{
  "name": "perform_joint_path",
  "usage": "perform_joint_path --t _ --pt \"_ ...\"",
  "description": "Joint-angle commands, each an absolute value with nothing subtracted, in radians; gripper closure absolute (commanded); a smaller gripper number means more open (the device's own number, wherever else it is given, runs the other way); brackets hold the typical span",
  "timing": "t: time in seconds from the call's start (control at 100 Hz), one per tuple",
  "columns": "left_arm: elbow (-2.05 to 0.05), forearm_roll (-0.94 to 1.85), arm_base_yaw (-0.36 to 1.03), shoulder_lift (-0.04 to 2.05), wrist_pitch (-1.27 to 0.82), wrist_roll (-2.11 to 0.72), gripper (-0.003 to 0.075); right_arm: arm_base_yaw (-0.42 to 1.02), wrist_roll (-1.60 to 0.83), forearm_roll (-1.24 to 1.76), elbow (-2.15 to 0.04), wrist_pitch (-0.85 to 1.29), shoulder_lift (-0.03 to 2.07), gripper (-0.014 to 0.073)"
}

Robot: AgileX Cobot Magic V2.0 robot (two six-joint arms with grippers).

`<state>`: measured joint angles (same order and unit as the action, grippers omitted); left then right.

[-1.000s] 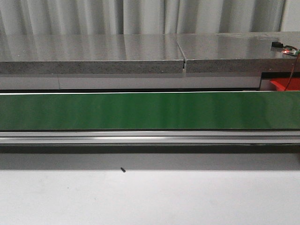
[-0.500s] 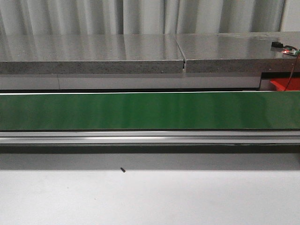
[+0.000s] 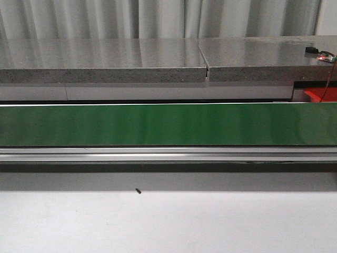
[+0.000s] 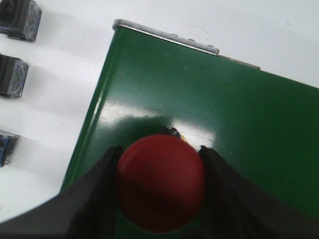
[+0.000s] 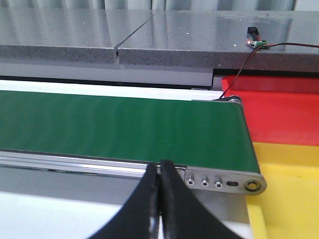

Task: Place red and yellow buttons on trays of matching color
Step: 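Lower the red button onto the green belt and open the left gripper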

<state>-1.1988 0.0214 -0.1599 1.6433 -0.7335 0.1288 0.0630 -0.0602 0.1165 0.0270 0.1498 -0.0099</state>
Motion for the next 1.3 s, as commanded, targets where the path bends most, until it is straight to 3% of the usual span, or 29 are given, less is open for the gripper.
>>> perform_joint_path --t 0.0,0.06,0.18,0.27,0.47,0.87,1.08,1.29 --pt "-1.234 0.029 -0.155 1.608 -0.71 0.128 0.0555 0.064 -0.063 0.118 0.011 0.066 -0.03 0.0662" --pt "-1.234 0.04 -0.155 1.608 -0.721 0.103 0.0459 0.064 -0.063 0.118 0.011 0.066 -0.03 0.0662" --pt "-1.234 0.071 -0.155 1.606 -0.727 0.076 0.0141 0.064 -0.063 0.118 0.011 0.066 -0.03 0.0662" --pt "-1.24 0.076 -0.155 1.606 -0.732 0.076 0.0006 0.064 -0.063 0.118 0.011 0.066 -0.03 0.0662" --pt "-1.295 0.08 -0.155 1.589 -0.776 0.076 0.0083 0.064 -0.063 0.118 0.011 0.066 -0.03 0.0662" --pt "-1.286 0.027 -0.189 1.376 -0.739 0.131 0.0083 0.064 -0.063 0.118 0.011 0.066 -0.03 0.0662" --pt "-1.21 -0.032 -0.314 1.252 -0.744 0.158 0.0083 0.064 -0.063 0.118 0.011 0.066 -0.03 0.0662" --pt "-1.133 -0.082 -0.524 1.22 -0.724 0.218 0.0083 0.064 -0.063 0.118 0.011 0.066 -0.03 0.0662"
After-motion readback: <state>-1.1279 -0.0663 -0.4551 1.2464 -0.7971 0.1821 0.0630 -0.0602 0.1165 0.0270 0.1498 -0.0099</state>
